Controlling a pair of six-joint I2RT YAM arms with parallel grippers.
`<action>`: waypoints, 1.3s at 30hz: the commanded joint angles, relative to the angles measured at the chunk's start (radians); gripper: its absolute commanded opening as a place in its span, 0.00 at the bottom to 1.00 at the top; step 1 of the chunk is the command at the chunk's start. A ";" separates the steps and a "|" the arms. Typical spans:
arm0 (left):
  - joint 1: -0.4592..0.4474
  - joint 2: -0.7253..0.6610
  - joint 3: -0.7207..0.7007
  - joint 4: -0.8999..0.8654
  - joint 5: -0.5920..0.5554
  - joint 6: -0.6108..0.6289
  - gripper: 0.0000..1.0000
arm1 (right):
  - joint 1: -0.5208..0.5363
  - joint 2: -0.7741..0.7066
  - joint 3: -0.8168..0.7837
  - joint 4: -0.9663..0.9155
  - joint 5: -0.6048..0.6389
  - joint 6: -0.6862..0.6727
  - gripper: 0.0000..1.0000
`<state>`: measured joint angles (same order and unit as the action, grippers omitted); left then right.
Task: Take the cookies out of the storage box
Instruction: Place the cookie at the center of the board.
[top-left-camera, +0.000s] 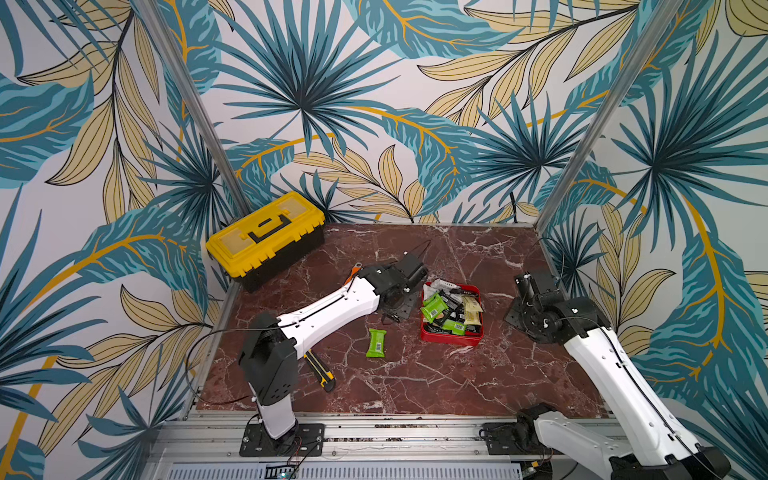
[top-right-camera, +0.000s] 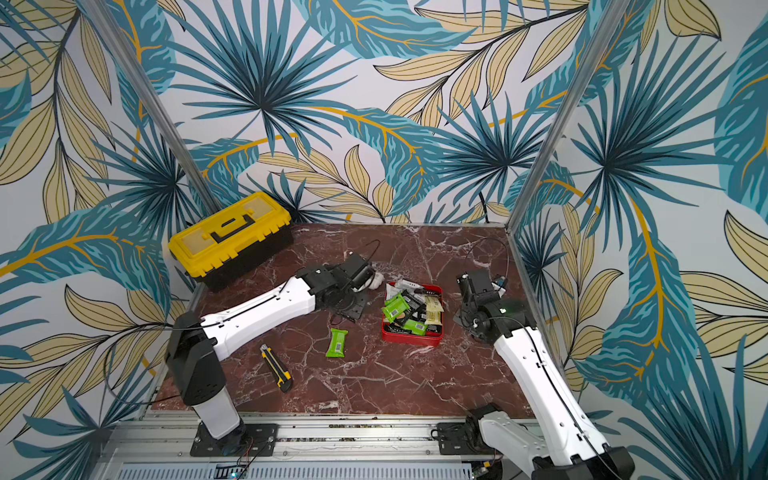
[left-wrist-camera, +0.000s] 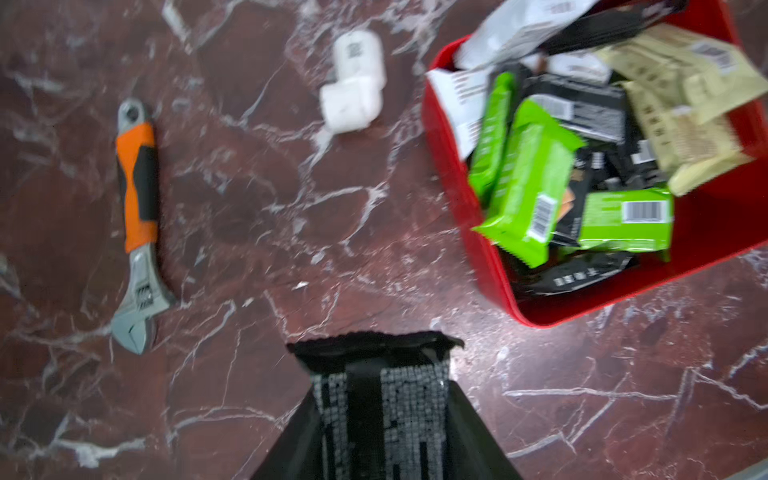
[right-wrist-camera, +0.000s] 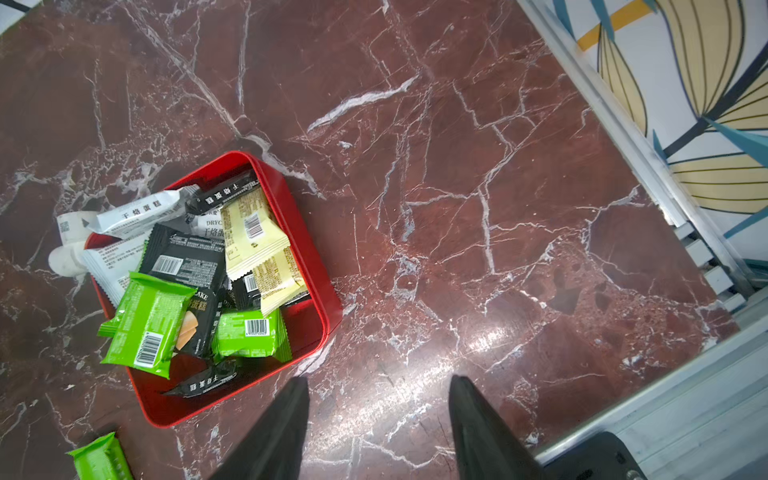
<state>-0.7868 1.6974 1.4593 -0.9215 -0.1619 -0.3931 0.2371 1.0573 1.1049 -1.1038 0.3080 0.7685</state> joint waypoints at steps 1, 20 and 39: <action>0.058 -0.088 -0.150 0.087 0.060 -0.090 0.44 | 0.000 0.012 0.006 0.027 -0.043 -0.017 0.59; 0.166 -0.112 -0.527 0.297 0.121 -0.193 0.50 | -0.001 0.051 -0.023 0.069 -0.101 0.003 0.57; 0.157 -0.272 -0.505 0.316 -0.008 -0.225 0.65 | 0.030 0.069 -0.026 0.098 -0.165 0.023 0.59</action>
<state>-0.6258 1.5215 0.9264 -0.6415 -0.1143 -0.5919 0.2474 1.1057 1.0889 -1.0355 0.1780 0.7765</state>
